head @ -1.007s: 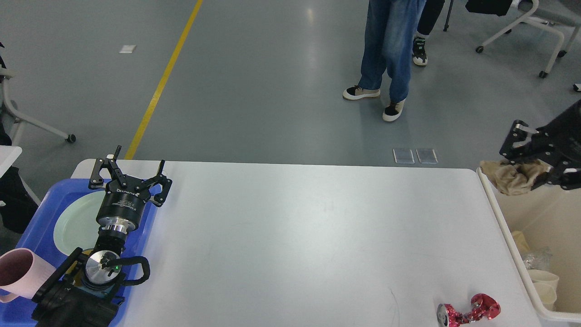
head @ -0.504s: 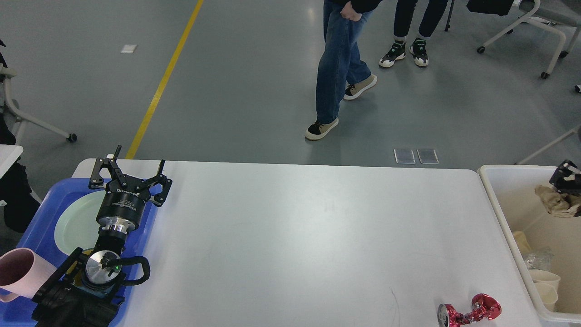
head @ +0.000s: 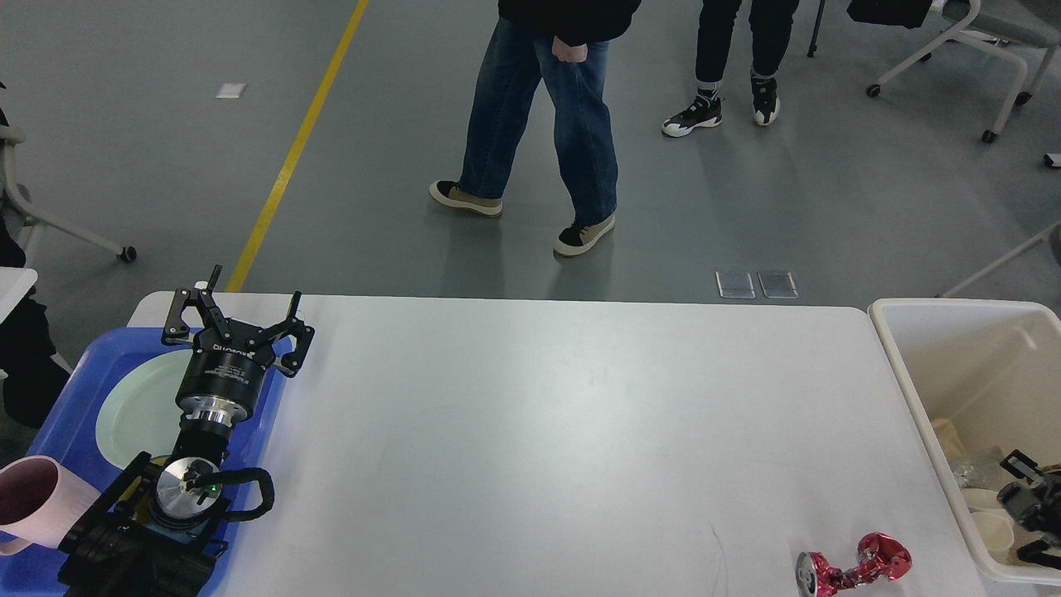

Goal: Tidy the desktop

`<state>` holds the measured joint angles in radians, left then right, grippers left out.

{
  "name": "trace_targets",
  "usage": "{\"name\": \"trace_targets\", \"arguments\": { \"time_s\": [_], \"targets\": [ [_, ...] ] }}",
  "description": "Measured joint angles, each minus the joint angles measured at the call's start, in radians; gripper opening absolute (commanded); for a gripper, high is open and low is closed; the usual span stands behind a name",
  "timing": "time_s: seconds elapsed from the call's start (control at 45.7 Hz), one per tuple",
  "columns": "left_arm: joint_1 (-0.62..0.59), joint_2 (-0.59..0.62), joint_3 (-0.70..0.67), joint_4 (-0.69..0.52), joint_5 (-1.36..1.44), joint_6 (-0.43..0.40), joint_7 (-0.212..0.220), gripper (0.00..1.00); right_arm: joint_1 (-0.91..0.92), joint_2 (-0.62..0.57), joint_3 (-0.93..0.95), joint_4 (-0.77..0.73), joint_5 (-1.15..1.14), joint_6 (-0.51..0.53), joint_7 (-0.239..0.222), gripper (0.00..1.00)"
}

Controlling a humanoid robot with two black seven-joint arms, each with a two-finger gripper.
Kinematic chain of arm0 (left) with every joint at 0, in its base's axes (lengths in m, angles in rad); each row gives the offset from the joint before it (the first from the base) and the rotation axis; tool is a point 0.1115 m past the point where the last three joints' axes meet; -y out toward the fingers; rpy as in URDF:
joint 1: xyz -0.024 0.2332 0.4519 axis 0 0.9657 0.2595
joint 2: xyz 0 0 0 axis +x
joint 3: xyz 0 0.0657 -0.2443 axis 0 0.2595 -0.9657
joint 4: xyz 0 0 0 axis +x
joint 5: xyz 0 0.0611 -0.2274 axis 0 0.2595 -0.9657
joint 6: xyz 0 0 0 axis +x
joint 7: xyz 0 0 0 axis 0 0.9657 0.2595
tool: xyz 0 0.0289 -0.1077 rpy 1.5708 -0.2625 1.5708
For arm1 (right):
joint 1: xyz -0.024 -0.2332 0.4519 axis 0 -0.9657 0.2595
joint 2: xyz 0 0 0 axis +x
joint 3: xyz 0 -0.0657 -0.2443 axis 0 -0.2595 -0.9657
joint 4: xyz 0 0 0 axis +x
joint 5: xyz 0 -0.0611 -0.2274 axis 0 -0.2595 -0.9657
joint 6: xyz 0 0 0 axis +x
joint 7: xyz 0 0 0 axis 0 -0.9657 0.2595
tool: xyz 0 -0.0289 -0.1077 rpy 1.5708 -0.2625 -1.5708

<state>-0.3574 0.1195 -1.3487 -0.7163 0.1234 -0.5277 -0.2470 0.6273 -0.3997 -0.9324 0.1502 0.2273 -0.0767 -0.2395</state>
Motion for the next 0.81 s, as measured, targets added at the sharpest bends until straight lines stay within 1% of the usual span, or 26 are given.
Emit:
{"name": "trace_targets", "arguments": {
  "time_s": [0.109,0.526,0.547,0.591,0.613,0.657,0.679,0.81],
  "targets": [
    [0.0,0.0,0.0,0.0,0.0,0.0,0.0,0.96,-0.018,0.01,0.0,0.0,0.0,-0.021,0.001,0.0],
    [0.0,0.0,-0.001,0.0,0.0,0.0,0.0,0.96,-0.061,0.05,0.004,0.002,0.0,-0.031,0.0,0.0],
    [0.0,0.0,-0.001,0.0,0.001,0.0,0.0,0.96,-0.062,0.051,0.004,0.002,0.0,-0.032,0.0,0.06],
    [0.0,0.0,-0.001,0.0,0.0,0.0,0.0,0.96,-0.064,0.052,0.005,0.002,0.0,-0.035,0.0,0.35],
    [0.0,0.0,-0.001,0.0,0.0,0.0,0.0,0.96,-0.065,0.052,0.005,0.002,0.0,-0.037,0.0,0.5],
    [0.0,0.0,-0.001,0.0,0.0,0.0,0.0,0.96,-0.066,0.053,0.006,0.002,0.0,-0.041,0.001,0.89],
    [0.0,0.0,-0.001,0.0,0.0,0.0,0.0,0.96,-0.066,0.053,0.006,0.002,0.0,-0.044,0.001,1.0],
    [0.0,0.0,0.0,0.0,0.0,0.0,0.0,0.96,-0.059,0.061,0.008,-0.001,0.002,-0.093,0.001,1.0]
  ]
}}
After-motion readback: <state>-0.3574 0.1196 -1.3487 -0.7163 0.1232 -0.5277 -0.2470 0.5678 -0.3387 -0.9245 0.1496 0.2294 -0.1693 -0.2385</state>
